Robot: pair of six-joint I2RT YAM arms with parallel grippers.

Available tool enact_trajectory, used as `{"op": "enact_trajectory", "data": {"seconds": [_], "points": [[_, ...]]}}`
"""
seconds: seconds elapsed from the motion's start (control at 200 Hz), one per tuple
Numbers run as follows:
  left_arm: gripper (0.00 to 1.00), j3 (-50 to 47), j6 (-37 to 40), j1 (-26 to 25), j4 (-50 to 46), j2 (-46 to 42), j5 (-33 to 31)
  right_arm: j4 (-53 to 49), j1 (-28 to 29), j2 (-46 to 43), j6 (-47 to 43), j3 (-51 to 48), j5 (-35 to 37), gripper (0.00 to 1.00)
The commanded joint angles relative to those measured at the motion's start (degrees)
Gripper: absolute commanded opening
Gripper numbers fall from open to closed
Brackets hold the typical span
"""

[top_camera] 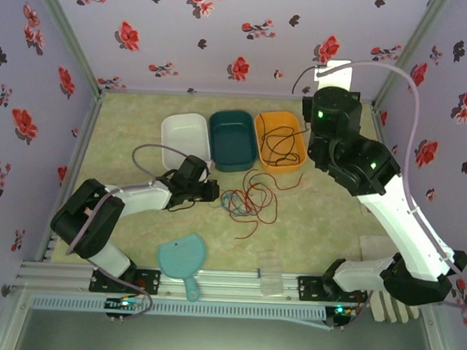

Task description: Untangle the cables

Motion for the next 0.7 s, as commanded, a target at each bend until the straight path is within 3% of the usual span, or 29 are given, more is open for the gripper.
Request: {"op": "enact_trajectory", "data": {"seconds": [0.0, 0.425, 0.695], "points": [[0.00, 1.38, 1.83, -0.49, -1.33, -0.88, -0.65, -1.36, -4.32, 1.58, 6.41, -0.45, -9.46, 0.00], [0.00, 1.18, 2.54, -0.56, -1.33, -1.45, -0.62, 4.56, -12.01, 13.18, 8.85, 3.30, -17.65, 0.00], [0.00, 1.49, 2.59, -0.64, -1.24, -1.43, -0.55, 8.46, -16.00, 20.00, 8.19, 4.98, -18.49, 0.00]]}}
